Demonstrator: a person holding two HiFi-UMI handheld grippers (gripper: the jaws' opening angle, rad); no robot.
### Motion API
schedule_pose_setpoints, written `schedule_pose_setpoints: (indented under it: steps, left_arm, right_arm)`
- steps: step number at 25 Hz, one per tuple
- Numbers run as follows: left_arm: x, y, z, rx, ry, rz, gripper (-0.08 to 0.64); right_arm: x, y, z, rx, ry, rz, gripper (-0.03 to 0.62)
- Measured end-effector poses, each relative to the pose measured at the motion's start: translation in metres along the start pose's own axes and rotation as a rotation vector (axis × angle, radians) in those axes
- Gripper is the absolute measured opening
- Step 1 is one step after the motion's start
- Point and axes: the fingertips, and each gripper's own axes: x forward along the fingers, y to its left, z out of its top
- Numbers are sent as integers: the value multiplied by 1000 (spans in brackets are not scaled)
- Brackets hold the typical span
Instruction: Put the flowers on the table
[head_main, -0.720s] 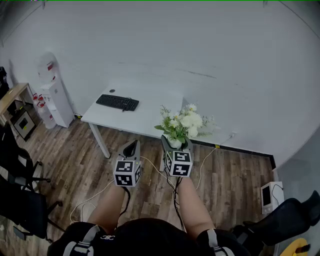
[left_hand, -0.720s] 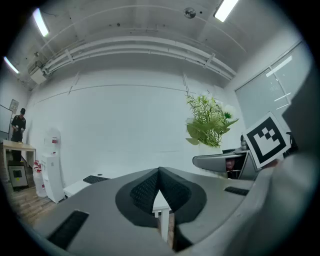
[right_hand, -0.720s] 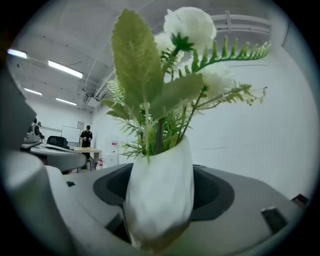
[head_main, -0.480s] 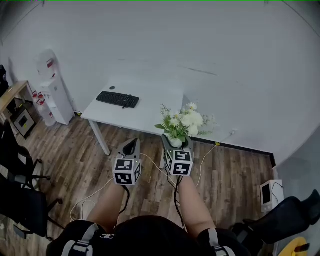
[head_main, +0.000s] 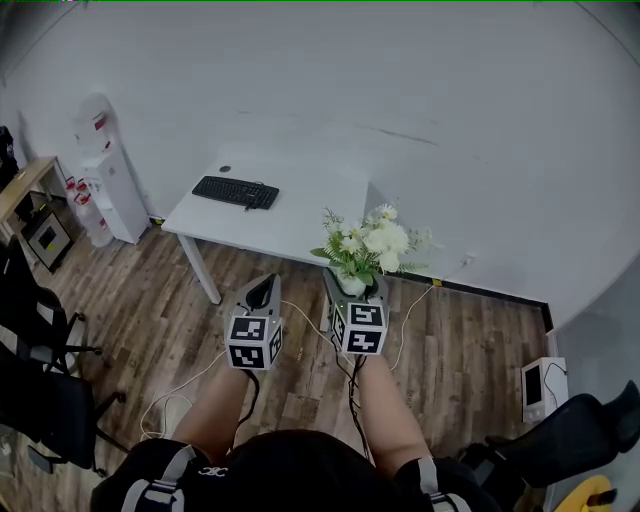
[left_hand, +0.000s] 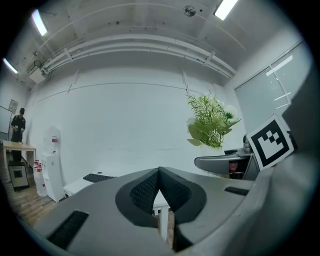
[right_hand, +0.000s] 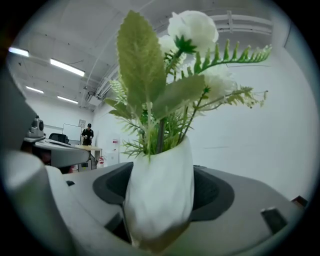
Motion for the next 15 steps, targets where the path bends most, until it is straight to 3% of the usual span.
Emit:
schedule_pose_setpoints:
  steps: [15]
  left_arm:
    - [22,-32,-20,14,3,36,2]
  right_arm:
    - [1,-35,-9,-2,-37,41,354]
